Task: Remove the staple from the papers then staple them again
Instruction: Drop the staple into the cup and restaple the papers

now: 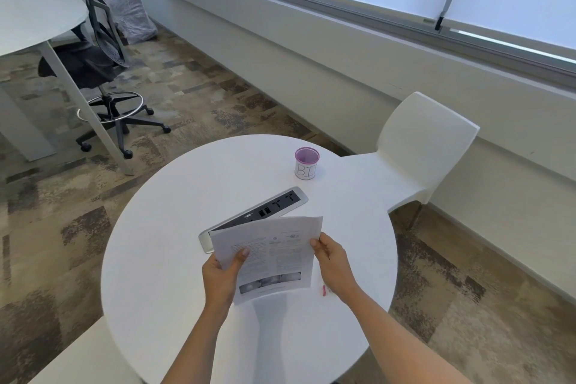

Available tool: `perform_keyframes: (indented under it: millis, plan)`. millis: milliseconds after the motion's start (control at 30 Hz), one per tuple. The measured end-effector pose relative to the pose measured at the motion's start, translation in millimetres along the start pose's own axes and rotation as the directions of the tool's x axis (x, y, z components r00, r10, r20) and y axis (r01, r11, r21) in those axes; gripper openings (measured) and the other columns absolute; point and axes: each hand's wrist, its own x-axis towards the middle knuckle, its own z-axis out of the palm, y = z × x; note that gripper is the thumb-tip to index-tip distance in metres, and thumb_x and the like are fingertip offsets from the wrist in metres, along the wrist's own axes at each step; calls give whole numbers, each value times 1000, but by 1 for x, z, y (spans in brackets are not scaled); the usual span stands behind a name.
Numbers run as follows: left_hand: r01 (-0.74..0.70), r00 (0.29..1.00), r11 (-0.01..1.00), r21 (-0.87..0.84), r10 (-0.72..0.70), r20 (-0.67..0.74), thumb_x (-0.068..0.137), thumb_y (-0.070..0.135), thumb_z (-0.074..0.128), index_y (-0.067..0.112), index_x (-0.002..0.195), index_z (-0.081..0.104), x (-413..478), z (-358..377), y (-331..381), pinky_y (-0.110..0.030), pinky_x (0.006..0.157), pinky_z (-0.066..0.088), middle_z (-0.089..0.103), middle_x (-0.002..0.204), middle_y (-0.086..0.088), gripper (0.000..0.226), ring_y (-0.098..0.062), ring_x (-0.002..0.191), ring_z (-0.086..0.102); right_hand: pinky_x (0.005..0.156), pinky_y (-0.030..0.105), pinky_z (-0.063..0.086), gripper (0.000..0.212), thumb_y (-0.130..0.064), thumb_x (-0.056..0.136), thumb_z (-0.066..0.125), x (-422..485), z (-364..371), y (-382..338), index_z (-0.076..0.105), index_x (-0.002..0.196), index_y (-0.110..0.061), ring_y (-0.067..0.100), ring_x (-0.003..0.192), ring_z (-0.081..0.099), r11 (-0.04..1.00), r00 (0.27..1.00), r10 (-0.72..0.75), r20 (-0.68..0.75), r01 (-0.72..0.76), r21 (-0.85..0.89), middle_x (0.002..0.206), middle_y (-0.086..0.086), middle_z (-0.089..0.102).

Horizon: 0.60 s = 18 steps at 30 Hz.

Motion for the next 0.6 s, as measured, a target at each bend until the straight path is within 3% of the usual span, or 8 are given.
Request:
perform_keyframes:
  millis: [133, 267, 400, 533, 600]
  plan:
    - [-15, 1000, 1000, 4, 15, -1, 77, 16, 81, 21, 95, 72, -1, 1, -1, -23, 71, 56, 78, 87, 10, 20, -9, 81, 73, 82, 7, 47, 28, -14, 104, 42, -4, 0, -2, 65, 116, -26, -3, 102, 64, 1000, 1000, -5, -19, 5, 23, 112, -14, 71]
    - [0, 1000, 1000, 19, 0, -5, 80, 12, 79, 13, 105, 70, -5, -1, -12, -21, 70, 52, 75, 96, 3, 27, -17, 88, 69, 62, 4, 46, 25, -17, 104, 43, -9, 1, 6, 62, 116, -28, -7, 82, 64, 1000, 1000, 24, 0, -24, -8, 108, -11, 70]
    - [-8, 1000, 999, 48, 8, 2, 79, 12, 80, 8, 116, 66, -6, -3, -17, -19, 72, 51, 73, 103, 0, 39, -17, 94, 68, 87, 15, 48, 22, -18, 103, 46, -7, 2, 10, 61, 118, -24, 10, 109, 62, 999, 999, 51, 4, -51, -9, 117, -7, 68]
    - [-3, 1000, 998, 63, 2, 16, 79, 12, 81, 8, 118, 65, -2, -7, -20, -23, 76, 52, 73, 106, -1, 43, -18, 97, 68, 79, 9, 47, 22, -20, 103, 47, -5, 3, 5, 60, 112, -35, -2, 106, 61, 997, 998, 65, 13, -64, -46, 112, -16, 68]
    - [2, 1000, 997, 74, -4, 28, 79, 12, 81, 9, 119, 65, 0, -9, -23, -22, 77, 52, 73, 107, 0, 43, -18, 97, 68, 80, 13, 48, 23, -20, 103, 46, -4, 2, 5, 61, 112, -35, -3, 104, 61, 995, 997, 75, 7, -74, -64, 111, -17, 68]
